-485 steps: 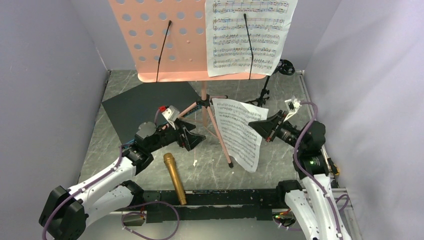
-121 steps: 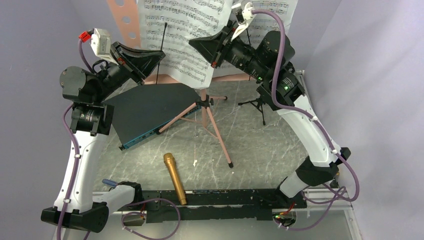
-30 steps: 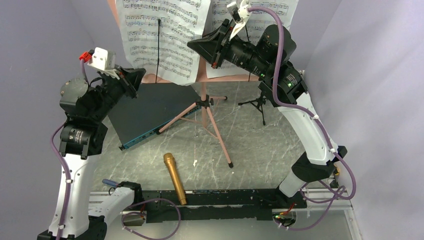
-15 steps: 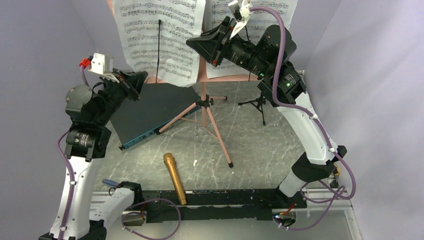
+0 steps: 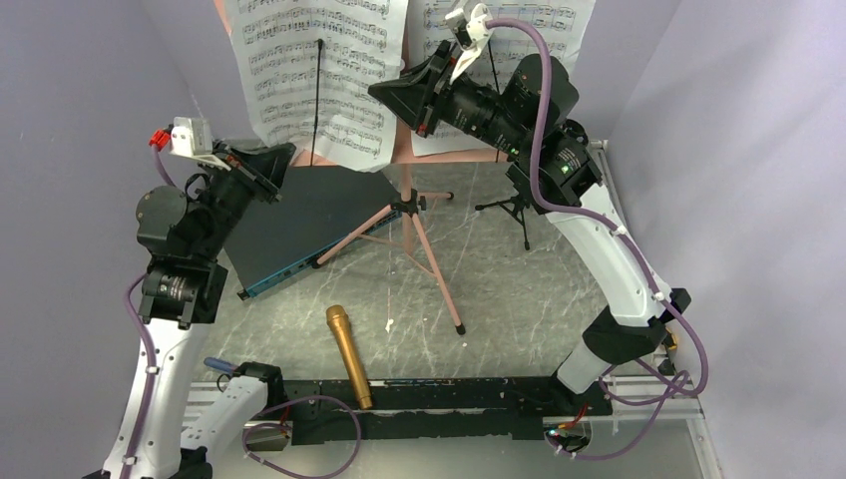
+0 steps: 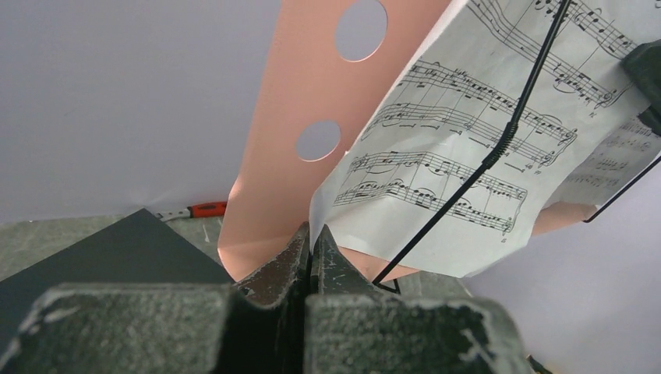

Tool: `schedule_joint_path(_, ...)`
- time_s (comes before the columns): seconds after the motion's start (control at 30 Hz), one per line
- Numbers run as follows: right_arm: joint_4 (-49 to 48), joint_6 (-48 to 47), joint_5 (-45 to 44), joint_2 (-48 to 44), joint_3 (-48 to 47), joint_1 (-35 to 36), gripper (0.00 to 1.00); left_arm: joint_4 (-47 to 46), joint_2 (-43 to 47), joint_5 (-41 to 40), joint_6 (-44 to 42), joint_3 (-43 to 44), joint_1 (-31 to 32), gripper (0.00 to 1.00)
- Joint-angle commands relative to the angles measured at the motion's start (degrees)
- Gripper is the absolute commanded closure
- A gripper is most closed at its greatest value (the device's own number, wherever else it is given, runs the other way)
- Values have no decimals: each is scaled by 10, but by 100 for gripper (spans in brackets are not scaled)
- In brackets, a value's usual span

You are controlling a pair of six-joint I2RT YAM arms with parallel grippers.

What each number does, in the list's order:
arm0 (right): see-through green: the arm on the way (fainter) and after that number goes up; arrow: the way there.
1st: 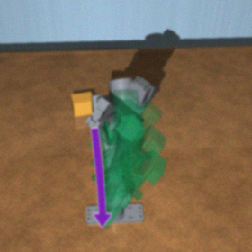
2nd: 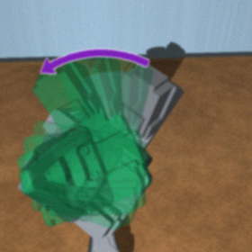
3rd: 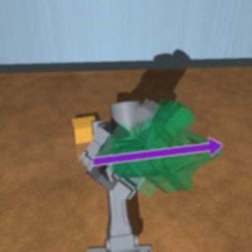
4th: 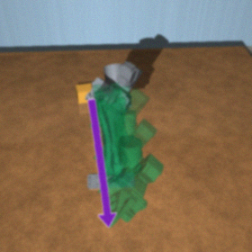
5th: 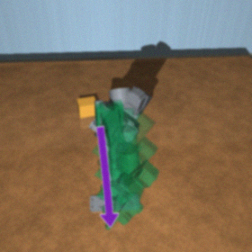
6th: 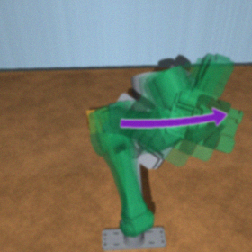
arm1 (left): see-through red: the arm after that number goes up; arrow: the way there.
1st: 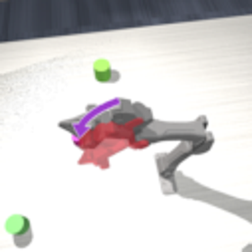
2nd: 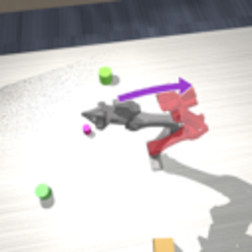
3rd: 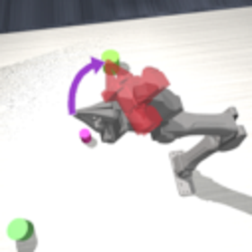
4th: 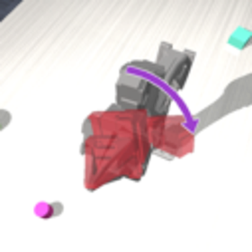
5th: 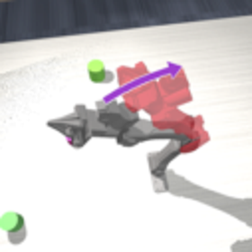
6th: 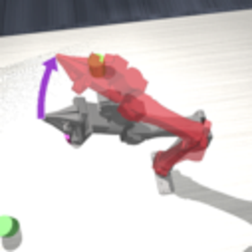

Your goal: Set up the instrument practice props

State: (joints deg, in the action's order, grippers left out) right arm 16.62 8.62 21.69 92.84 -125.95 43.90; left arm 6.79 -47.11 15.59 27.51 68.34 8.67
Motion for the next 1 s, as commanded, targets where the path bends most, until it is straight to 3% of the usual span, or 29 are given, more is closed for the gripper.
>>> schedule_joint_path(0.0,-33,1,-1,-24,4,-2,97,-53,4,11,32,-5,-1,97)
schedule_joint_path(0.03,-33,0,-3,-22,1,-2,100,-53,3,14,35,-5,-1,97)
schedule_joint_path(0.97,-71,9,19,9,-35,-2,100,-57,26,5,74,-53,-1,97)
